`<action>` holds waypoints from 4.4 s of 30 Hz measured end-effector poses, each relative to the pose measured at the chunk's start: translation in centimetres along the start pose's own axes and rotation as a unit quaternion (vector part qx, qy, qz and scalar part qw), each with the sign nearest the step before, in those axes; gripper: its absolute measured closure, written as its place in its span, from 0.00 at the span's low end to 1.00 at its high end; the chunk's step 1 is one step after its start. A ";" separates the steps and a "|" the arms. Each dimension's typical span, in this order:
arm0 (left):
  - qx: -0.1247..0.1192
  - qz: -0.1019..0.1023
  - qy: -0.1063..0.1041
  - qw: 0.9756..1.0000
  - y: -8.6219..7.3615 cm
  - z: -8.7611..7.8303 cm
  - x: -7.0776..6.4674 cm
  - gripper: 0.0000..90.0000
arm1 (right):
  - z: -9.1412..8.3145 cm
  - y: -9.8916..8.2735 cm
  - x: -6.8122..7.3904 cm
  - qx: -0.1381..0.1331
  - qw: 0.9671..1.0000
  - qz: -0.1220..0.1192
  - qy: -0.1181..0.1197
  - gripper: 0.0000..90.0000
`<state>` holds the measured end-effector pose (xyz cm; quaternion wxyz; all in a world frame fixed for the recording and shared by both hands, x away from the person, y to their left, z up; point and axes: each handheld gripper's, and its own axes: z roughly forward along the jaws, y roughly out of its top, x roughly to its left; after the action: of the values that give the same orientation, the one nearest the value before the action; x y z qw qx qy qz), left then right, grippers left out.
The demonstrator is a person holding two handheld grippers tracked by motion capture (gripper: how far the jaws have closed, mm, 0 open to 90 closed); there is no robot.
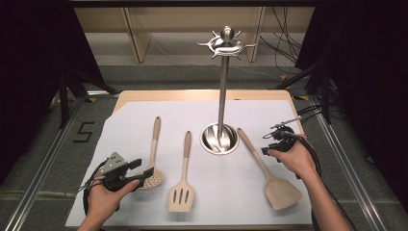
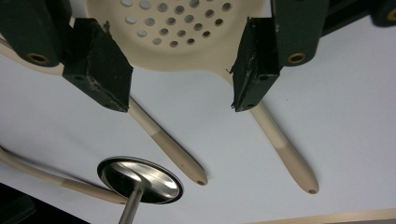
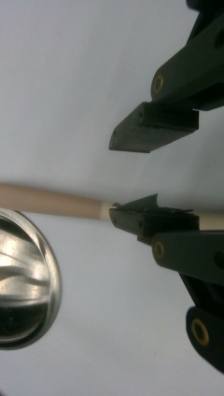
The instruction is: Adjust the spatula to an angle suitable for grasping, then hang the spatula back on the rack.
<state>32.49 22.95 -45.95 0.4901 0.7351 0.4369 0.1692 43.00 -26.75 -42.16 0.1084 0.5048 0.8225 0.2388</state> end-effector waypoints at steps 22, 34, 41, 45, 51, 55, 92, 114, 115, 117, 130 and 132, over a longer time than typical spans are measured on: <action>0.000 0.011 0.007 1.000 -0.1 -0.5 0.1 0.41 | 0.6 0.5 1.4 0.080 0.997 -0.003 -0.005 0.75; -0.001 0.018 -0.001 1.000 0.0 -0.3 0.1 0.41 | 0.9 0.1 2.3 0.125 0.992 -0.003 0.000 0.75; -0.004 0.018 -0.002 1.000 0.0 -0.2 0.0 0.42 | 1.8 0.0 2.6 0.142 0.990 -0.008 0.003 0.76; -0.003 0.017 -0.001 1.000 0.0 -0.3 0.0 0.42 | 2.2 -0.3 2.5 0.150 0.989 -0.012 0.000 0.78; -0.004 0.012 -0.003 1.000 0.0 -0.2 0.0 0.42 | 3.2 -0.3 2.1 0.163 0.986 -0.031 0.007 0.83; -0.004 0.012 -0.004 1.000 0.0 -0.2 0.0 0.42 | 3.2 -0.2 3.0 0.188 0.982 0.005 -0.007 0.85; -0.005 0.013 0.001 1.000 0.0 -0.5 0.1 0.42 | -3.2 -4.0 1.8 -0.030 0.998 0.050 0.028 0.88; -0.006 0.011 0.002 1.000 0.0 -0.5 0.1 0.42 | -5.6 -5.8 1.9 -0.224 0.973 0.009 0.054 0.88; -0.006 0.012 0.001 1.000 0.0 -0.5 0.1 0.42 | -5.8 -5.7 2.0 -0.231 0.971 0.006 0.058 0.88; -0.007 0.011 0.001 1.000 0.0 -0.5 0.1 0.42 | -5.9 -5.7 2.1 -0.239 0.969 0.006 0.058 0.88; -0.008 0.016 0.002 1.000 0.0 -0.5 0.1 0.42 | -7.1 -5.4 3.0 -0.273 0.960 0.005 0.063 0.88; -0.008 0.017 0.002 1.000 0.0 -0.5 0.1 0.42 | -7.4 -5.3 3.0 -0.280 0.958 -0.002 0.059 0.88</action>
<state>32.22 23.33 -45.71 0.4924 0.7379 0.4241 0.1824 34.36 -28.18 -38.22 0.1977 0.4373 0.7285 0.4888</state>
